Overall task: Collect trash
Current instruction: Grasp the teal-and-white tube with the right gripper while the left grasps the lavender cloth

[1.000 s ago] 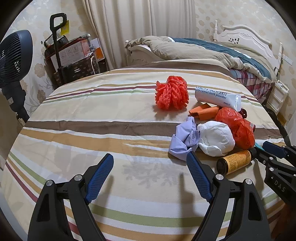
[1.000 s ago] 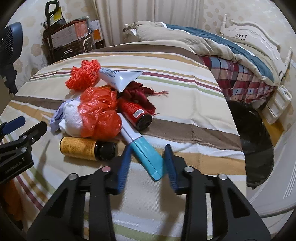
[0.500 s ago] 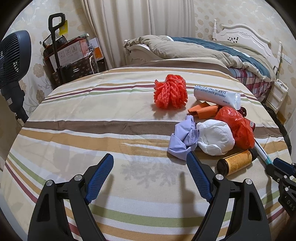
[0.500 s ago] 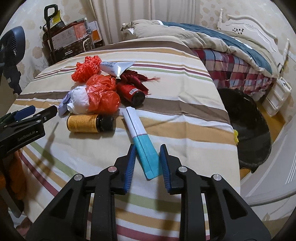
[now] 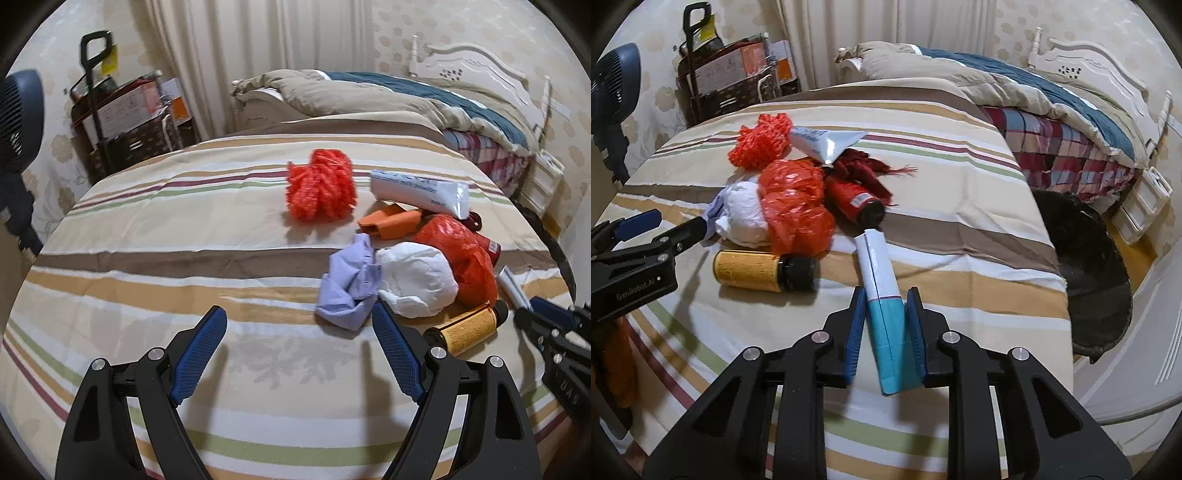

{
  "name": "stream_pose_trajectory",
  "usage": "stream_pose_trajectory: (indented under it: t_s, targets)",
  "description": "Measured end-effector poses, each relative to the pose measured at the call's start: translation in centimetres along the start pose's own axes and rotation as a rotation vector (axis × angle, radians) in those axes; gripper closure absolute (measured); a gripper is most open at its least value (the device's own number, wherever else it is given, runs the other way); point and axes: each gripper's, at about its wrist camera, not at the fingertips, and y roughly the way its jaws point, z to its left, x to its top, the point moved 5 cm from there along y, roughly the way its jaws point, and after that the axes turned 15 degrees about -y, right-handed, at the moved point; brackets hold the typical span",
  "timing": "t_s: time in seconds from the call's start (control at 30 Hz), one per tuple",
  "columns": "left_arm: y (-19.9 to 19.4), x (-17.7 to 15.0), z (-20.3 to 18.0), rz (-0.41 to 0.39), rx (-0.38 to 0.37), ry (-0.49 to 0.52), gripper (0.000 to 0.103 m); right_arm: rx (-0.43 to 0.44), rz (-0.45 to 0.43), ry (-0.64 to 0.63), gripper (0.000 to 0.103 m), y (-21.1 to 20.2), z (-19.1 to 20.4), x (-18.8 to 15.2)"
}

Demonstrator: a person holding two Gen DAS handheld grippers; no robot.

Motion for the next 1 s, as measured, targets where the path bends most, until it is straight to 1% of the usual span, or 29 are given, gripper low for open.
stream_pose_trajectory:
  t_s: [0.1,0.27,0.47,0.5,0.57,0.63,0.67,0.7,0.73,0.77,0.8,0.87,1.0]
  targets:
    - [0.6,0.2,-0.6,0.007,0.005,0.026,0.022,-0.012,0.003,0.012,0.081,0.0,-0.6,-0.1]
    - [1.9,1.2,-0.6,0.023,0.013,0.022,0.022,-0.014,0.001,0.029,0.081,0.1,-1.3,-0.2]
    - [2.8,2.0,-0.4,0.044,-0.015,-0.001,0.023,-0.010,-0.002,0.041,0.081,0.3,-1.6,-0.1]
    - [2.9,2.1,-0.3,0.051,-0.025,-0.009,0.026,-0.010,-0.003,0.044,0.081,0.3,-1.7,-0.1]
    - [3.2,2.1,-0.3,0.064,-0.033,-0.013,0.042,-0.008,-0.004,0.047,0.081,0.4,-1.9,-0.1]
    - [3.5,1.9,-0.2,0.083,-0.047,-0.016,0.050,-0.007,-0.004,0.048,0.081,0.4,-2.0,0.0]
    - [3.4,2.0,-0.1,0.078,-0.049,-0.017,0.056,-0.008,-0.004,0.047,0.081,0.4,-2.0,0.0]
    - [3.3,2.0,-0.1,0.078,-0.054,-0.017,0.058,-0.007,-0.004,0.048,0.081,0.4,-2.0,0.0]
    - [3.2,1.9,0.0,0.074,-0.052,-0.018,0.064,-0.007,-0.005,0.050,0.081,0.3,-2.0,0.0]
    - [3.2,1.9,0.0,0.072,-0.053,-0.020,0.066,-0.007,-0.006,0.052,0.082,0.4,-2.0,0.0]
    - [3.1,1.9,0.0,0.075,-0.068,-0.027,0.066,-0.008,-0.007,0.053,0.082,0.4,-2.0,0.0]
    - [2.9,1.8,0.2,0.074,-0.075,-0.037,0.066,-0.007,-0.008,0.055,0.082,0.3,-2.0,0.0]
    - [2.0,1.6,0.6,0.047,-0.082,-0.049,0.066,-0.006,-0.014,0.065,0.083,0.2,-2.1,-0.3]
